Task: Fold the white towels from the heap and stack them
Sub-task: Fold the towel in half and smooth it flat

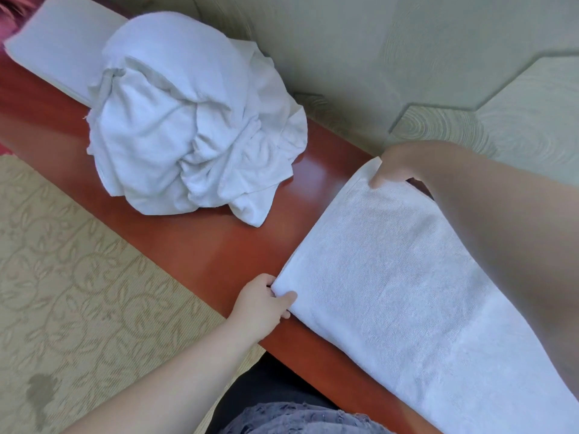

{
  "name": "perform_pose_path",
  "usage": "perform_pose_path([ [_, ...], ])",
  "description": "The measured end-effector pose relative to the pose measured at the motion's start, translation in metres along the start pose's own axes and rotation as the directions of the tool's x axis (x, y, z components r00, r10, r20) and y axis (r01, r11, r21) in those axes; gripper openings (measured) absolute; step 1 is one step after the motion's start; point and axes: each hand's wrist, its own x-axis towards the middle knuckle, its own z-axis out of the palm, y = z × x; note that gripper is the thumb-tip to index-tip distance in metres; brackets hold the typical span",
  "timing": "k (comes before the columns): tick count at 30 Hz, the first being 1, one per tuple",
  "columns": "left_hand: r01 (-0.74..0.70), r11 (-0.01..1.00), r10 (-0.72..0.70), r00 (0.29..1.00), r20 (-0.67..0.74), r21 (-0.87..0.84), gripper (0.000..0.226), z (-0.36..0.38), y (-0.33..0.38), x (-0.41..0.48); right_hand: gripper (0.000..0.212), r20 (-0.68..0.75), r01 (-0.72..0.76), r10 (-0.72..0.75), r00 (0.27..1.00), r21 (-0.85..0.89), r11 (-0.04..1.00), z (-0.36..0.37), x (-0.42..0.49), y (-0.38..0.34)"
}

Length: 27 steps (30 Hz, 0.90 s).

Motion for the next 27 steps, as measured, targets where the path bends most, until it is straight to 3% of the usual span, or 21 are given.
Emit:
perform_pose_path([
  [2,0.001,0.999,-0.002,1.000,-0.015,-0.055,0.018,-0.003,0.000,0.001,0.062,0.005,0.014,-0.014,1.000,-0.019,1.000,-0.008,-0.002,-0.001],
  [7,-0.018,0.975,-0.012,0.991,-0.134,-0.220,0.034,-0.024,-0.001,0.012,0.065,-0.107,0.122,-0.124,0.987,-0.024,0.992,-0.029,-0.008,-0.015],
  [9,0.037,0.936,-0.075,0.992,-0.097,-0.351,0.021,-0.035,0.001,0.017,0.057,-0.131,0.147,-0.152,0.980,-0.046,0.988,-0.038,-0.012,-0.022],
  [12,0.093,0.883,-0.112,0.994,-0.014,-0.460,0.020,-0.042,0.007,0.016,0.044,-0.116,0.170,-0.188,0.975,-0.146,0.975,-0.047,-0.023,-0.026],
  [16,-0.048,0.854,0.022,0.998,-0.055,-0.518,0.022,-0.031,0.020,-0.014,0.042,-0.211,0.197,-0.235,0.949,-0.186,0.962,-0.048,-0.040,-0.007],
  [20,-0.333,0.912,0.293,0.938,-0.187,-0.241,0.005,-0.002,0.031,-0.065,0.028,-0.343,0.248,-0.266,0.901,-0.095,0.964,-0.039,-0.069,0.035],
  [22,-0.467,0.873,0.432,0.875,-0.218,-0.143,0.013,0.021,0.037,-0.093,0.017,-0.389,0.272,-0.252,0.886,-0.005,0.962,-0.027,-0.091,0.067],
  [25,-0.586,0.806,0.567,0.805,-0.177,-0.080,0.025,0.061,0.038,-0.125,0.010,-0.356,0.321,-0.195,0.914,0.338,0.885,0.004,-0.120,0.115],
  [27,-0.694,0.708,0.706,0.696,-0.130,0.130,0.032,0.085,0.025,-0.126,0.017,-0.279,0.307,-0.172,0.945,0.573,0.759,0.027,-0.133,0.138],
])
